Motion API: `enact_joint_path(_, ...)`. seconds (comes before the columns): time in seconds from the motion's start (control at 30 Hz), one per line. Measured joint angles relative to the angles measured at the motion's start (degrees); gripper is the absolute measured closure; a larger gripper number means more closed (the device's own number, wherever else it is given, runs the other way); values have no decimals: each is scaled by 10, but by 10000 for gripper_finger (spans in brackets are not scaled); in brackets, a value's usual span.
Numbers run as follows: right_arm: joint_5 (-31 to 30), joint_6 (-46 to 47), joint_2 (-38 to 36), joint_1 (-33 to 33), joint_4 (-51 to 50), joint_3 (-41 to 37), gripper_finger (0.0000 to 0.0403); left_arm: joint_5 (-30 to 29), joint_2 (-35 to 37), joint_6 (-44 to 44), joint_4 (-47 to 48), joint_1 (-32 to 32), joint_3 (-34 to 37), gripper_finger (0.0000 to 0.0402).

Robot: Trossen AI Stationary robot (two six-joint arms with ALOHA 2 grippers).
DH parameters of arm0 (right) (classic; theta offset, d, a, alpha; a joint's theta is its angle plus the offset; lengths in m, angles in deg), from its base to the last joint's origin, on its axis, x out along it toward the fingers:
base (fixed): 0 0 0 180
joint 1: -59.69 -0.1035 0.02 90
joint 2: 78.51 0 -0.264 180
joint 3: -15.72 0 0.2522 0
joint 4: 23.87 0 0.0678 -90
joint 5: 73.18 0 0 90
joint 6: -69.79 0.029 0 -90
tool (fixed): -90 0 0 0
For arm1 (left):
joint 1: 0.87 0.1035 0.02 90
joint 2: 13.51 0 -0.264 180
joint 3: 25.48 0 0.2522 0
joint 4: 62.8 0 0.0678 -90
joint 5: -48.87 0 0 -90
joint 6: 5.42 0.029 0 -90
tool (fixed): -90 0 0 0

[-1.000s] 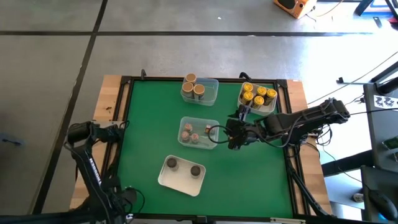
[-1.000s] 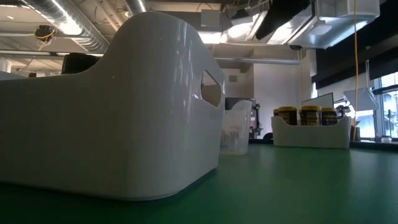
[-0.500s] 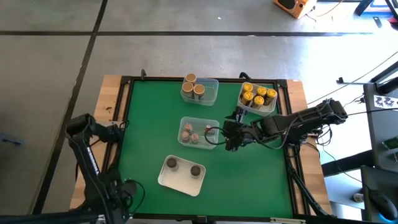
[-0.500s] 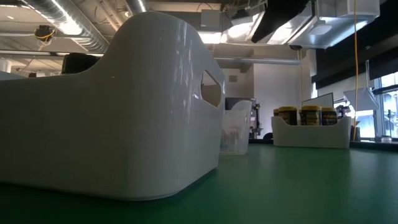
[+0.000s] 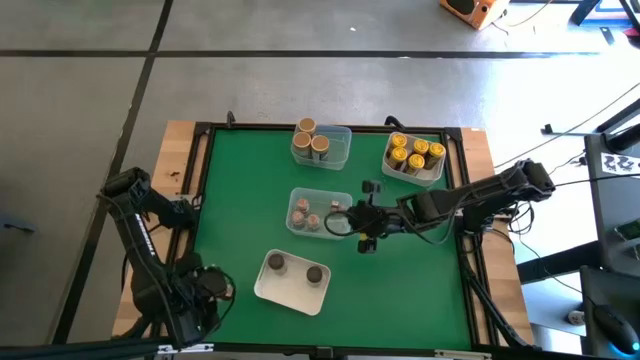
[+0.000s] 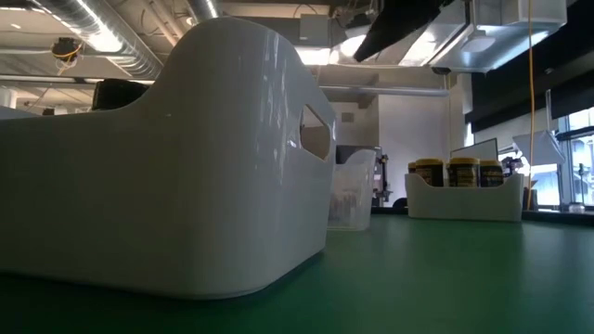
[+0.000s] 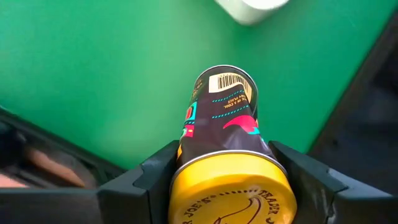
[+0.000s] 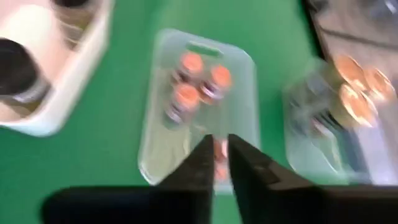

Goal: Sort spices by type
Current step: Put the yellow seasoning bottle into the top white bin

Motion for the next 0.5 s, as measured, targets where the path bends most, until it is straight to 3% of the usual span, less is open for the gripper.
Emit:
enact_joint_path(0.1, 56, -63, 3, 9, 104, -41, 393, -40, 0, 21, 10, 4, 10, 186)
enact_joint_path(0.3, 174, -104, 3, 43, 307, -110, 384, -80, 0, 75, 29, 43, 21, 186)
enact_joint_path(0.5, 265, -107, 56, 64, 450, -128, 398, -154, 0, 148, 31, 82, 21, 186)
